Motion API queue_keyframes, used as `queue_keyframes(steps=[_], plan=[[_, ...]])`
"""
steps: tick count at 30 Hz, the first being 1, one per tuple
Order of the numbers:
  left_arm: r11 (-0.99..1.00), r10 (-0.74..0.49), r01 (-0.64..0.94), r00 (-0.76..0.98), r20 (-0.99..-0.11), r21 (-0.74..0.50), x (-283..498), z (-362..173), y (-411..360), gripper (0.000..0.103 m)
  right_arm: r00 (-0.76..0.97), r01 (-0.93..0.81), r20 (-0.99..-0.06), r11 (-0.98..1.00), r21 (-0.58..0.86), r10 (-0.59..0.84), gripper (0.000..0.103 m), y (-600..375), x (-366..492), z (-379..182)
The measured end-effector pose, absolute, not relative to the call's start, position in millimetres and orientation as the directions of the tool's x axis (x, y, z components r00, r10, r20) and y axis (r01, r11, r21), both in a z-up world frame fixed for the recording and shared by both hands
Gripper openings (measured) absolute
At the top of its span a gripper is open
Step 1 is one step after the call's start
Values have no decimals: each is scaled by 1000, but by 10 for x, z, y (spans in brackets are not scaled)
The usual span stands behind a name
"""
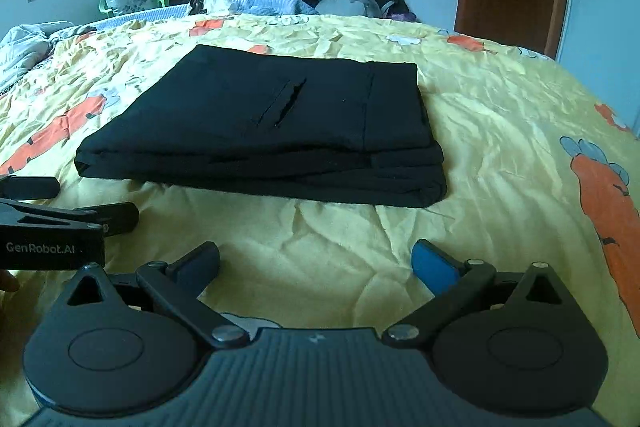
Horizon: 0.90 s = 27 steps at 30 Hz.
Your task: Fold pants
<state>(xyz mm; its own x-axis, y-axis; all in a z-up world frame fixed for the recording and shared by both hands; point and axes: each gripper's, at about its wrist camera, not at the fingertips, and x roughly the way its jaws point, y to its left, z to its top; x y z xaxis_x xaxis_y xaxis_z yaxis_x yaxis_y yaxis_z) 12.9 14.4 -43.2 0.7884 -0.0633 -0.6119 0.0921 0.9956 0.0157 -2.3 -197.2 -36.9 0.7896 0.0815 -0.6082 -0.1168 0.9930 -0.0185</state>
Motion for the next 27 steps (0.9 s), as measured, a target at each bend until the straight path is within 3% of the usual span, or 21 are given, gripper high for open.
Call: queue_keyframes(steps=[27], plan=[[997, -50, 79, 788, -613, 20, 117, -437, 144, 103, 788, -165, -603, 986, -17, 121, 103, -1870, -44, -385]])
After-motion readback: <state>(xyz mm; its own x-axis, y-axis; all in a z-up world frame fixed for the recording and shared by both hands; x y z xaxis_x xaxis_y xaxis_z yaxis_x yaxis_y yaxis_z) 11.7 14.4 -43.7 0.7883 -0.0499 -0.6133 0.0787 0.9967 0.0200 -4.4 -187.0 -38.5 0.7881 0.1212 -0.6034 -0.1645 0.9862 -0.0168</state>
